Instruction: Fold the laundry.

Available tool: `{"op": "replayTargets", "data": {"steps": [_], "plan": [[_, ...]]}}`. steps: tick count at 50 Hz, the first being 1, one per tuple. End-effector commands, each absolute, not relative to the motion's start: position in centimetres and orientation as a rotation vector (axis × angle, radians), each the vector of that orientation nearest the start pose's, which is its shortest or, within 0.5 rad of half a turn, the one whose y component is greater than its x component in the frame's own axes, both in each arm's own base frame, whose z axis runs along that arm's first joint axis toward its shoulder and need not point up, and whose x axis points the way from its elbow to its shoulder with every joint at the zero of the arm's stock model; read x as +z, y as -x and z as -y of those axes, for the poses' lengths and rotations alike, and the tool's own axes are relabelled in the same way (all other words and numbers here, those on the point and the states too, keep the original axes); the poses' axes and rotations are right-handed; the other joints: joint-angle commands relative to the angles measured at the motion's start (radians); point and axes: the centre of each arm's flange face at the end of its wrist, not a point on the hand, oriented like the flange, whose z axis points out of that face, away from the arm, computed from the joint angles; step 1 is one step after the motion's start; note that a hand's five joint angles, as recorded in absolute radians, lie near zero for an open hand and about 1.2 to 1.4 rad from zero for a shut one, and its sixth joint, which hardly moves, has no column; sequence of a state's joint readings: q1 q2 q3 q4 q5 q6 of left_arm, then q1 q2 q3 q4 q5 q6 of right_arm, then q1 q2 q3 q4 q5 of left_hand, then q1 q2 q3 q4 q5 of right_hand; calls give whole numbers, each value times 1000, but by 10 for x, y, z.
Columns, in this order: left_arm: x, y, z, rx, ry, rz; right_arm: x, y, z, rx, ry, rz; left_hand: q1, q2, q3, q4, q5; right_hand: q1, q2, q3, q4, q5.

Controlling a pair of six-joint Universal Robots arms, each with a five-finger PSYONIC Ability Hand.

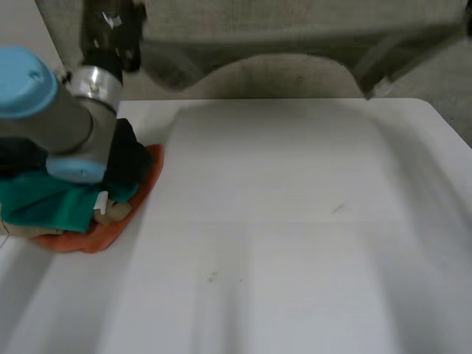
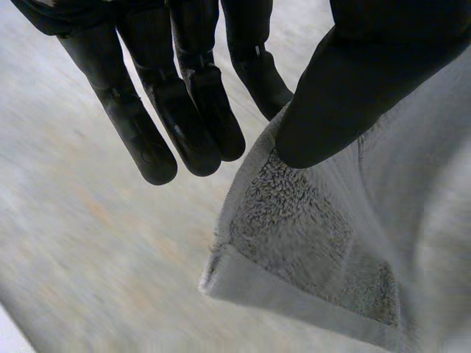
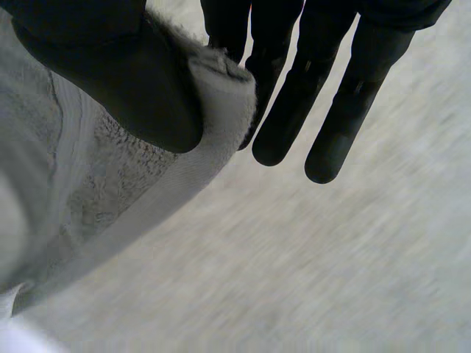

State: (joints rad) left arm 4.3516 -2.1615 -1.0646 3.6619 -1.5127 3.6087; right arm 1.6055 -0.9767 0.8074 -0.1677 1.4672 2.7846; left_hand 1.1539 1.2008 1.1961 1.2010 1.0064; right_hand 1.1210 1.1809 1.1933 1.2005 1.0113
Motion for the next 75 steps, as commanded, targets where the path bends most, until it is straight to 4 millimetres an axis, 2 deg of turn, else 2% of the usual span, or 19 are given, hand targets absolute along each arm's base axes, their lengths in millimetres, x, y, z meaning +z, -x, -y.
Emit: {"op": "replayTargets", "data": {"steps": [1, 5, 8, 14, 19, 24, 29, 37, 49, 52, 53, 54, 55, 56, 57, 59, 63, 68, 75], "plan": [[217, 299, 358, -2405, -974, -1776, 230, -155, 431, -2224, 738, -2375, 242, 195, 200, 195, 215, 275, 215, 203, 196, 210], [177, 291, 325, -2187, -1101, -1986, 184, -154, 399, -1928, 977, -2575, 242, 195, 200, 195, 215, 275, 215, 203, 196, 210], [173, 274, 287, -1970, -1221, -2089, 166, -153, 373, -1751, 1112, -2657, 242, 195, 200, 195, 215, 275, 215, 203, 196, 210], [166, 235, 190, -1472, -1511, -2253, 198, -115, 308, -1560, 1388, -2821, 242, 195, 200, 195, 215, 275, 215, 203, 196, 210], [169, 224, 151, -1295, -1675, -2260, 197, -94, 275, -1319, 1626, -2882, 242, 195, 200, 195, 215, 275, 215, 203, 196, 210], [167, 235, 177, -1348, -1672, -2190, 196, -95, 273, -1314, 1644, -2872, 242, 195, 200, 195, 215, 275, 215, 203, 196, 210], [172, 256, 228, -1539, -1576, -2099, 190, -103, 317, -1584, 1376, -2859, 242, 195, 200, 195, 215, 275, 215, 203, 196, 210], [168, 299, 314, -1889, -1382, -1939, 177, -131, 375, -1898, 1205, -2733, 242, 195, 200, 195, 215, 275, 215, 203, 196, 210], [146, 338, 378, -2017, -1279, -1800, 153, -152, 445, -2126, 1179, -2729, 242, 195, 200, 195, 215, 275, 215, 203, 196, 210], [148, 344, 385, -2050, -1266, -1774, 148, -155, 459, -2176, 1169, -2705, 242, 195, 200, 195, 215, 275, 215, 203, 196, 210], [149, 349, 386, -2074, -1265, -1756, 148, -156, 462, -2189, 1164, -2699, 141, 94, 99, 94, 114, -142, -202, -215, -222, -207], [149, 352, 385, -2085, -1267, -1747, 147, -158, 464, -2197, 1163, -2695, -305, -352, -347, -352, -332, -742, -802, -815, -822, -807], [149, 355, 384, -2094, -1270, -1742, 146, -163, 465, -2196, 1177, -2686, -919, -966, -962, -967, -947, -946, -1006, -1019, -1026, -1011], [150, 358, 383, -2103, -1270, -1741, 148, -171, 464, -2212, 1184, -2655, -979, -1026, -1022, -1026, -1006, -946, -1006, -1019, -1026, -1011], [151, 362, 380, -2120, -1271, -1739, 150, -177, 463, -2221, 1187, -2632, -779, -825, -821, -826, -806, -946, -1006, -1019, -1026, -1011], [151, 365, 377, -2129, -1272, -1744, 157, -182, 462, -2251, 1172, -2604, -979, -1026, -1022, -1026, -1006, -946, -1006, -1019, -1026, -1011], [155, 371, 364, -2152, -1276, -1798, 179, -182, 456, -2286, 1031, -2574, -979, -1026, -1022, -1026, -1006, -946, -1006, -1019, -1026, -1011], [188, 362, 343, -2202, -1232, -1857, 202, -177, 410, -2100, 959, -2580, -979, -1026, -1022, -1026, -1006, -946, -1006, -1019, -1026, -1011], [199, 343, 313, -2175, -1232, -1949, 174, -132, 357, -1686, 938, -2702, -979, -1026, -1022, -1026, -1006, -840, -900, -912, -920, -905]]}}
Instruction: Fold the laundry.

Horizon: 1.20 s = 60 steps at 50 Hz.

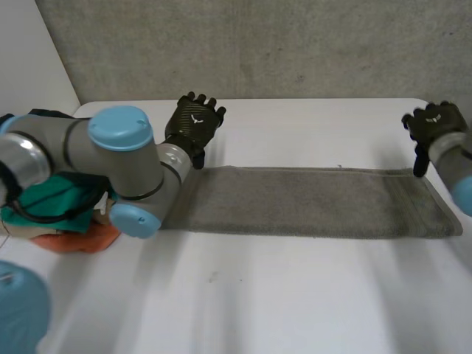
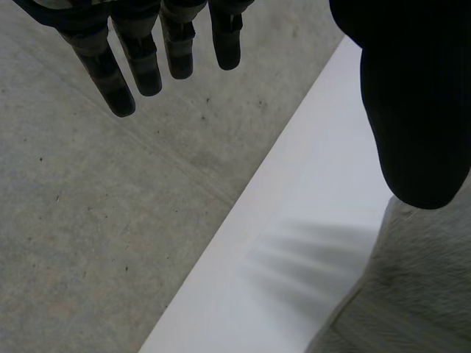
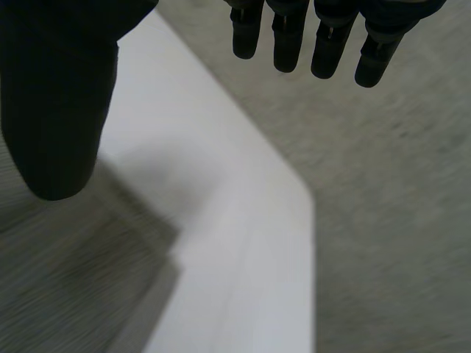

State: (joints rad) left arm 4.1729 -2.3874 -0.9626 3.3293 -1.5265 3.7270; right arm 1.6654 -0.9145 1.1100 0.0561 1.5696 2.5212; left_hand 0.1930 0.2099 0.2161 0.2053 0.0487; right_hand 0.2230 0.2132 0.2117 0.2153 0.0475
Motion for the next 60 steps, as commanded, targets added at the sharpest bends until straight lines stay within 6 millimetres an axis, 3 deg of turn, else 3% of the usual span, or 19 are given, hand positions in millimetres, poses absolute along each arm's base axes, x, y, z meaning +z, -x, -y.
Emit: {"op": "replayTargets", "data": {"steps": [1, 7, 13, 14, 16, 18, 25, 29, 33, 37, 38, 41, 42, 45, 46, 50, 56, 59, 60], "plan": [[197, 340, 310, -2159, -1237, -1964, 169, -129, 353, -1656, 926, -2713, -18, -35, -42, -31, -49, 88, 97, 99, 95, 89], [186, 335, 300, -2108, -1259, -2015, 145, -111, 347, -1685, 881, -2718, -18, -35, -42, -31, -49, 238, 247, 249, 245, 239], [184, 335, 299, -2111, -1249, -2040, 135, -105, 360, -1855, 885, -2666, -18, -35, -42, -31, -49, 437, 447, 448, 444, 438], [184, 335, 299, -2112, -1248, -2042, 133, -103, 361, -1856, 881, -2669, -18, -35, -42, -31, -49, 504, 514, 516, 512, 505], [185, 335, 299, -2118, -1239, -2052, 121, -99, 366, -1839, 874, -2704, -18, -35, -42, -31, -49, 1170, 1180, 1181, 1178, 1171], [187, 335, 299, -2127, -1231, -2056, 117, -96, 370, -1832, 866, -2730, -18, -35, -42, -31, -49, 1173, 1183, 1185, 1181, 1174], [205, 330, 292, -2174, -1197, -2058, 148, -44, 387, -2069, 779, -2946, -18, -35, -42, -31, -49, 1173, 1183, 1185, 1181, 1174], [212, 324, 289, -2180, -1180, -2053, 159, -23, 393, -2116, 1009, -3033, -18, -35, -42, -31, -49, 1173, 1183, 1185, 1181, 1174], [213, 316, 289, -2166, -1160, -2063, 168, -27, 400, -2192, 1221, -2991, -18, -35, -42, -31, -49, 1173, 1183, 1185, 1181, 1174], [213, 309, 292, -2151, -1136, -2073, 182, -84, 403, -2380, 1377, -2631, -18, -35, -42, -31, -49, 1173, 1183, 1185, 1181, 1174], [212, 308, 292, -2148, -1133, -2079, 189, -122, 397, -2450, 1458, -2401, -18, -35, -42, -31, -49, 1173, 1183, 1185, 1181, 1174], [212, 306, 290, -2146, -1125, -2094, 204, -176, 377, -2522, 1552, -2074, -18, -35, -42, -31, -49, 1173, 1183, 1185, 1181, 1174], [212, 306, 289, -2146, -1123, -2099, 212, -213, 359, -2540, 1613, -1854, -18, -35, -42, -31, -49, 1173, 1183, 1185, 1181, 1174], [211, 304, 285, -2145, -1117, -2119, 211, -266, 324, -2497, 1707, -1569, -18, -35, -42, -31, -49, 1173, 1183, 1185, 1181, 1174], [211, 304, 284, -2144, -1116, -2122, 201, -296, 301, -2432, 1758, -1431, -18, -35, -42, -31, -49, 1173, 1183, 1185, 1181, 1174], [210, 302, 281, -2134, -1118, -2134, 159, -344, 254, -2226, 1863, -1274, -18, -35, -42, -31, -49, 1173, 1183, 1185, 1181, 1174], [207, 304, 279, -2128, -1130, -2143, 116, -373, 213, -2054, 1972, -1205, -18, -35, -42, -31, -49, 1173, 1183, 1185, 1181, 1174], [208, 305, 278, -2135, -1132, -2138, 118, -368, 218, -2069, 1954, -1308, -18, -35, -42, -31, -49, 139, 148, 150, 146, 140], [208, 306, 278, -2138, -1133, -2136, 119, -364, 221, -2077, 1932, -1367, -18, -35, -42, -31, -49, -48, -39, -37, -41, -47]]}}
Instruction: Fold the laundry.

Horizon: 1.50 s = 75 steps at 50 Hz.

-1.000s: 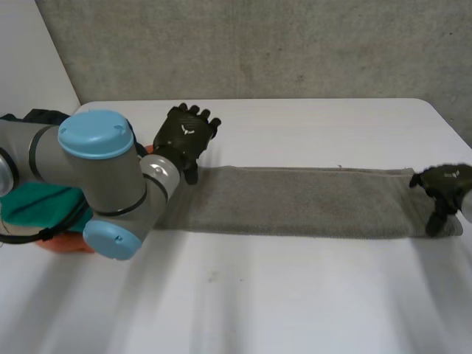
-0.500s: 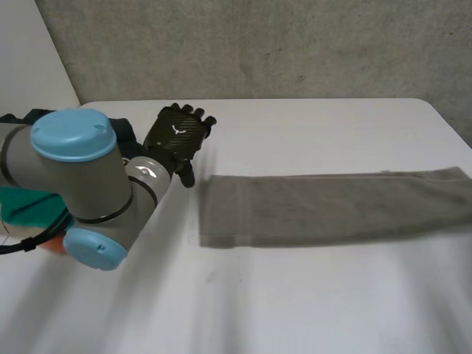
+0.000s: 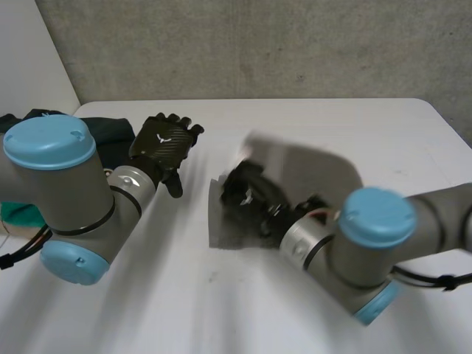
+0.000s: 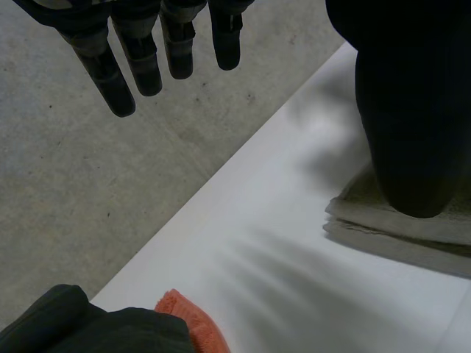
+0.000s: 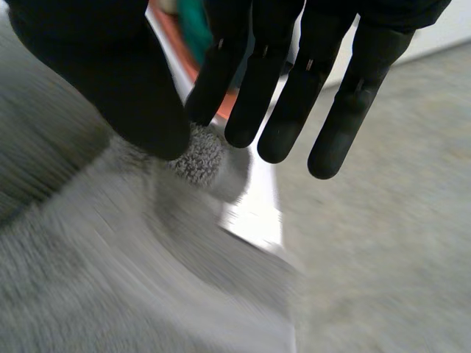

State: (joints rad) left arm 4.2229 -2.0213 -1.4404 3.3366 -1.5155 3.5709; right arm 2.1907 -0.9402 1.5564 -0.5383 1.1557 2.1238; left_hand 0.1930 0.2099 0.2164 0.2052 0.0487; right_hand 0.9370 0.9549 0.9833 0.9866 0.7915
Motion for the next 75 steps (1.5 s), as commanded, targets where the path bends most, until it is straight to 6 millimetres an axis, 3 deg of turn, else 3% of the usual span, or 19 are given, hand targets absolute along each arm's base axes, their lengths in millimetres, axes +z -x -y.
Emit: {"op": "replayTargets", "data": {"steps": [1, 3, 8, 12, 18, 21, 23, 27, 32, 36, 41, 44, 45, 46, 50, 56, 63, 69, 75], "plan": [[208, 306, 278, -2146, -1133, -2130, 123, -361, 223, -2093, 1884, -1441, -18, -35, -42, -31, -49, -762, -780, -809, -812, -791], [210, 308, 278, -2160, -1134, -2119, 135, -355, 228, -2122, 1791, -1530, -18, -35, -42, -31, -49, -762, -780, -809, -812, -791], [216, 322, 269, -2223, -1171, -2076, 176, -303, 262, -2108, 1374, -1860, -18, -35, -42, -31, -49, -762, -780, -809, -812, -791], [217, 332, 262, -2249, -1205, -2063, 167, -277, 264, -1900, 1227, -2087, -18, -35, -42, -31, -49, -762, -780, -809, -812, -791], [214, 338, 256, -2254, -1233, -2064, 136, -246, 269, -1698, 1238, -2346, -18, -35, -42, -31, -49, -727, -745, -773, -777, -756], [211, 340, 253, -2245, -1249, -2070, 127, -221, 289, -1741, 1271, -2478, -18, -35, -42, -31, -49, 281, 263, 235, 232, 252], [210, 339, 253, -2240, -1248, -2073, 134, -209, 307, -1902, 1270, -2499, -18, -35, -42, -31, -49, 459, 441, 413, 410, 430], [209, 338, 253, -2233, -1247, -2078, 162, -225, 316, -2252, 1311, -2289, -18, -35, -42, -31, -49, 459, 441, 413, 410, 430], [215, 336, 252, -2246, -1229, -2068, 199, -293, 271, -2404, 1421, -1799, -18, -35, -42, -31, -49, 459, 441, 413, 410, 430], [219, 332, 250, -2250, -1221, -2065, 186, -333, 229, -2267, 1555, -1510, -18, -35, -42, -31, -49, 459, 441, 413, 410, 430], [218, 326, 255, -2239, -1192, -2069, 140, -362, 185, -1989, 1729, -1365, -18, -35, -42, -31, -49, 459, 441, 413, 410, 430], [218, 324, 258, -2233, -1180, -2071, 130, -364, 183, -1945, 1752, -1401, -18, -35, -42, -31, -49, 362, 344, 315, 312, 332], [218, 324, 258, -2235, -1179, -2071, 131, -362, 190, -1953, 1738, -1461, -18, -35, -42, -31, -49, -456, -474, -503, -506, -485], [218, 324, 258, -2235, -1177, -2076, 133, -361, 193, -1969, 1725, -1494, -18, -35, -42, -31, -49, -762, -780, -809, -812, -791], [222, 326, 260, -2272, -1135, -2108, 153, -347, 213, -2053, 1494, -1733, -18, -35, -42, -31, -49, -762, -780, -809, -812, -791], [236, 333, 263, -2380, -1033, -2187, 213, -305, 254, -2054, 987, -1824, -18, -35, -42, -31, -49, -762, -780, -809, -812, -791], [238, 362, 252, -2492, -996, -2359, 224, -288, 273, -1817, 759, -1947, -18, -35, -42, -31, -49, -762, -780, -809, -812, -791], [199, 400, 242, -2316, -1141, -2531, 199, -279, 300, -1638, 650, -2194, -18, -35, -41, -30, -48, -762, -780, -809, -812, -791], [160, 408, 251, -2064, -1151, -2665, 172, -282, 314, -1482, 644, -2324, -9, -26, -32, -21, -39, -762, -780, -809, -812, -791]]}}
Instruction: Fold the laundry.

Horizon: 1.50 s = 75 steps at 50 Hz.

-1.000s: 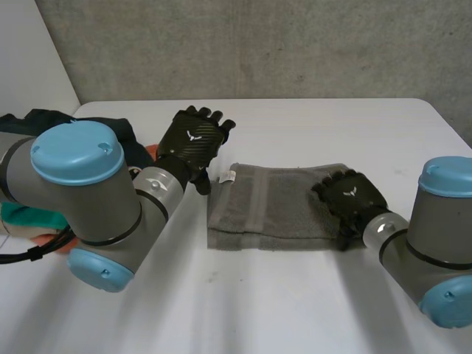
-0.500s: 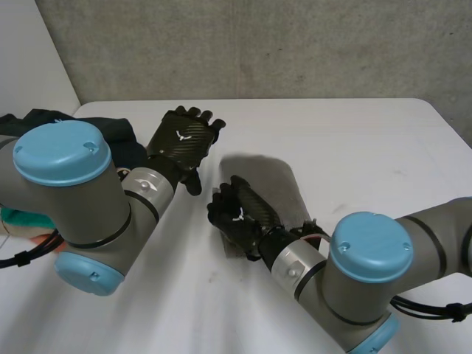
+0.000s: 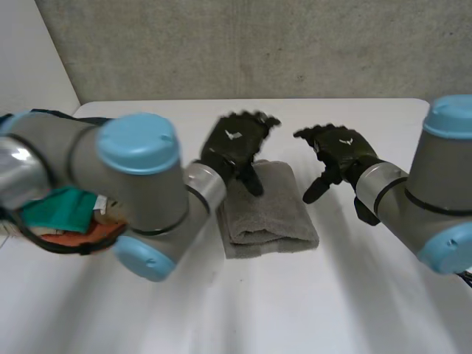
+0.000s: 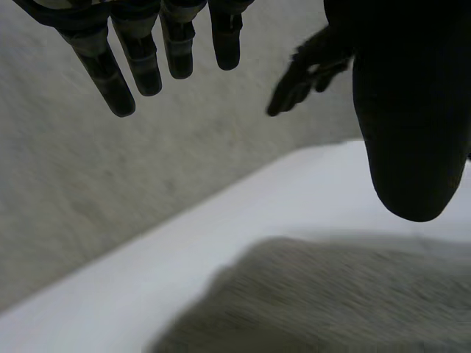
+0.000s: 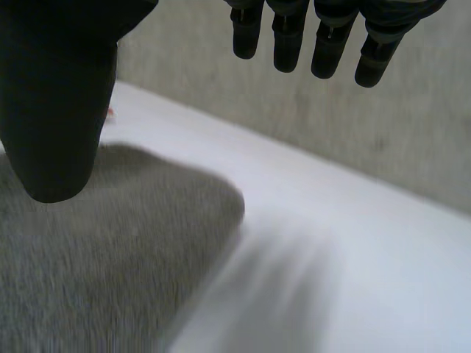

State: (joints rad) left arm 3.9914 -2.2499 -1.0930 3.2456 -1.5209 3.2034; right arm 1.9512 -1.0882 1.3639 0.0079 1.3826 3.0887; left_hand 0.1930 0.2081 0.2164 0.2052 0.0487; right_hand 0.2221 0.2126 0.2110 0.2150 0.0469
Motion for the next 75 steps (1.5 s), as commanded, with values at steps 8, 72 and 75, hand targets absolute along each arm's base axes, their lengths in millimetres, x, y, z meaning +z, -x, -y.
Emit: {"op": "replayTargets", "data": {"steps": [8, 72, 75], "plan": [[133, 387, 259, -1818, -970, -2637, 148, -295, 319, -1355, 715, -2338, -18, -33, -41, -30, -48, -48, -38, -36, -40, -47], [281, 344, 222, -2271, -1853, -2611, 151, -300, 307, -1787, 474, -2230, -15, -30, -38, -27, -45, 1174, 1184, 1185, 1181, 1175], [283, 344, 223, -2282, -1852, -2602, 159, -292, 321, -1860, 484, -2222, -15, -30, -38, -27, -45, 1174, 1184, 1185, 1181, 1175]]}}
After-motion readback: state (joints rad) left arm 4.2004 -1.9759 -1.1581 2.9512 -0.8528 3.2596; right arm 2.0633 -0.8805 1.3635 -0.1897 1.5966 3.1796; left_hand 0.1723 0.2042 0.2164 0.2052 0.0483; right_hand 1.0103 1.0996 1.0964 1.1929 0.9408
